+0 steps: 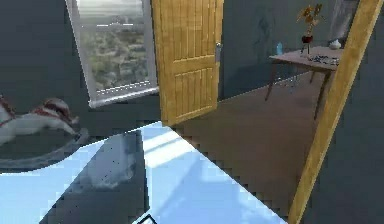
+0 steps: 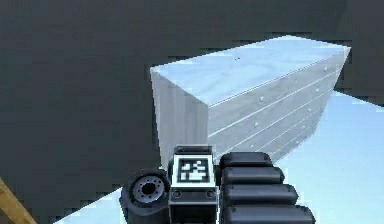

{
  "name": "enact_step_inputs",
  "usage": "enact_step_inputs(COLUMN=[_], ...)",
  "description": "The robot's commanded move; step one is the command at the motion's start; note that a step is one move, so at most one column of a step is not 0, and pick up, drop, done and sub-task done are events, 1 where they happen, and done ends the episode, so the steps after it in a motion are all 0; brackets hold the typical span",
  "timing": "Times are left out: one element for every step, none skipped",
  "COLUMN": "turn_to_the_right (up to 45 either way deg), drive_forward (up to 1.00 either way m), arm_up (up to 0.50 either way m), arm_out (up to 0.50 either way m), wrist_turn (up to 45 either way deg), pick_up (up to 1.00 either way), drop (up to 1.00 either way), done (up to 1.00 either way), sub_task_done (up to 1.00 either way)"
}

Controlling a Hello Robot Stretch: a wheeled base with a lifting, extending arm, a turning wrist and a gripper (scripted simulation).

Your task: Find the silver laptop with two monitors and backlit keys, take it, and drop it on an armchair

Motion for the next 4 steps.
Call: enact_step_inputs(turn_to_the_right=[3.0, 0.0, 3.0, 0.0], drive_forward=[0.0, 0.9, 0.0, 0.5], arm_up=[0.0, 0.0, 0.0, 0.0], arm_out=[0.0, 0.0, 0.0, 0.0], wrist_turn=[0.0, 0.0, 0.0, 0.0], pick_up=[0.0, 0.0, 0.0, 0.0], drop=[0.0, 0.0, 0.0, 0.0], done=[0.0, 0.0, 0.0, 0.0], sub_task_done=[0.0, 0.0, 0.0, 0.0])
